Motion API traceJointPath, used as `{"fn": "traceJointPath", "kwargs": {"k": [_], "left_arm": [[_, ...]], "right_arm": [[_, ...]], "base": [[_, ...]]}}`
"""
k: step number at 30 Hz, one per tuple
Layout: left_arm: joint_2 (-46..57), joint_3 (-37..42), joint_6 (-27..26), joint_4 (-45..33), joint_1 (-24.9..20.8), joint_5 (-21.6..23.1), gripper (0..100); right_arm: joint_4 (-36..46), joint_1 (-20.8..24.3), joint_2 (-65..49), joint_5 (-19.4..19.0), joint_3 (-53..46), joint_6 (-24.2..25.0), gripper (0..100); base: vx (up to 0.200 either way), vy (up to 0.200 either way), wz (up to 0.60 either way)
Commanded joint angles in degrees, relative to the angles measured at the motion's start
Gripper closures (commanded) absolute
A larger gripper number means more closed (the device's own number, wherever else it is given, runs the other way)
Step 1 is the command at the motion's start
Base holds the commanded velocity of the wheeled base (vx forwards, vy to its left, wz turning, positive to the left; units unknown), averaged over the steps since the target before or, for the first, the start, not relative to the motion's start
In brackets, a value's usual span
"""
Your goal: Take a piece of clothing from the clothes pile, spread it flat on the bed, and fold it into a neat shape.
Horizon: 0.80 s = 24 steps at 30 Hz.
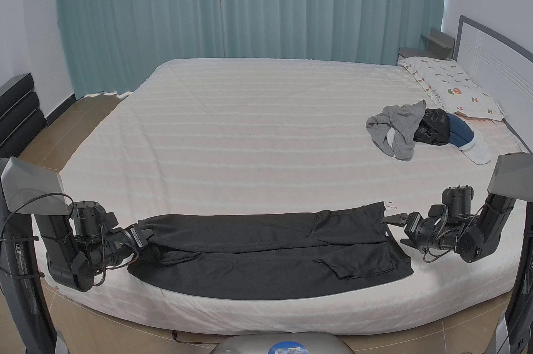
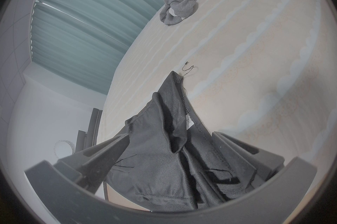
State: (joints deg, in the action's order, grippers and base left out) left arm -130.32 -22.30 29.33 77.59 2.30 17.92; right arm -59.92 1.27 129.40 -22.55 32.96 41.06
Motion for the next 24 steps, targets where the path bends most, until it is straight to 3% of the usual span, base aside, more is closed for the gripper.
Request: {"fn": "traceJointPath", "kwargs": {"k": [1, 6, 16, 24], "left_arm": [[0.77, 0.41, 0.02, 0.01, -0.37, 0.01, 100], [3.05, 1.11, 0.11, -0.07, -2.22, -0.61, 100], [4.02, 1.03, 0.11, -0.07, -5.73, -3.51, 100], [7.09, 0.59, 0.2, -1.13, -11.53, -6.85, 100]], "right_arm": [[-0.02, -0.04, -0.03, -0.04, 0.0, 0.07, 0], [-0.02, -0.04, -0.03, -0.04, -0.09, 0.07, 0], [-0.02, -0.04, -0.12, -0.04, -0.09, 0.07, 0], [-0.02, -0.04, -0.2, -0.04, 0.0, 0.07, 0]], "base": [[0.0, 0.0, 0.0], [0.0, 0.0, 0.0], [0.0, -0.2, 0.0], [0.0, -0.2, 0.0]]}}
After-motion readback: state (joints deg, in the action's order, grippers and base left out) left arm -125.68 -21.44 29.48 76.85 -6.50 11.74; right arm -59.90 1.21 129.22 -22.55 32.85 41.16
